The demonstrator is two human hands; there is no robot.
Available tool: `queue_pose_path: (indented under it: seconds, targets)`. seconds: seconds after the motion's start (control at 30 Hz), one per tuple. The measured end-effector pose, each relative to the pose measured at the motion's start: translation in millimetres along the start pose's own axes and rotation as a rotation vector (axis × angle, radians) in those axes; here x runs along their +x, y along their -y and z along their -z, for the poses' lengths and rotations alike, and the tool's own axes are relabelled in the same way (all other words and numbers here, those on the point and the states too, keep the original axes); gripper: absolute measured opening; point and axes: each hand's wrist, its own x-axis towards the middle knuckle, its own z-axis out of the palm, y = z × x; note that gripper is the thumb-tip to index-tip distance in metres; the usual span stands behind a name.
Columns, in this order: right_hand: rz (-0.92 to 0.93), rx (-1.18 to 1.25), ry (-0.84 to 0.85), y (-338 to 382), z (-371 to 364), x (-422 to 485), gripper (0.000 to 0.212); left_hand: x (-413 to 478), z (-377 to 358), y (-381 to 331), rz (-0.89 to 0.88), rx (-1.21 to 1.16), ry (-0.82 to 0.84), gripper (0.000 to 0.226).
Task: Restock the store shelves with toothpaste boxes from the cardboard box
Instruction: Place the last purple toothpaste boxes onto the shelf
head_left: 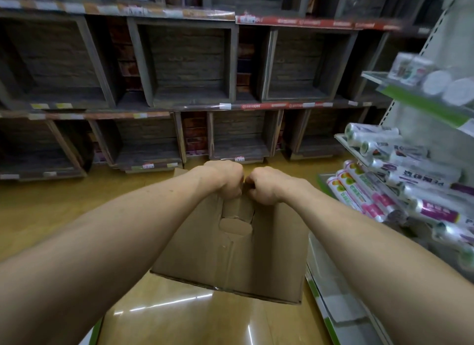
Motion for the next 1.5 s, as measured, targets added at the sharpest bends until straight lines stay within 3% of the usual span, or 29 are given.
queue_pose_path:
  seconds: [0.33,0.77,1.07,1.5]
  targets:
    - [-0.032,-0.025,-0.057,-47.5,35.8,150.1,0.018,152.6,34.0,53.0,-0.013,0.071,-0.055,0.022]
    - [-0.298,0.084,-0.110,-119.9,66.9,353.7,0.019,388.3,66.5,123.8,-0.241,0.169,-0.086,0.026]
    - [-0.484,0.150,-0.133,-198.1,66.3,442.1,0.010,524.4,65.6,114.1,-0.409,0.170,-0.077,0.018]
    - [-0.674,0.212,-0.034,-381.9,48.4,588.2,0.025,773.4,45.4,47.9,-0.599,0.240,0.026,0.018]
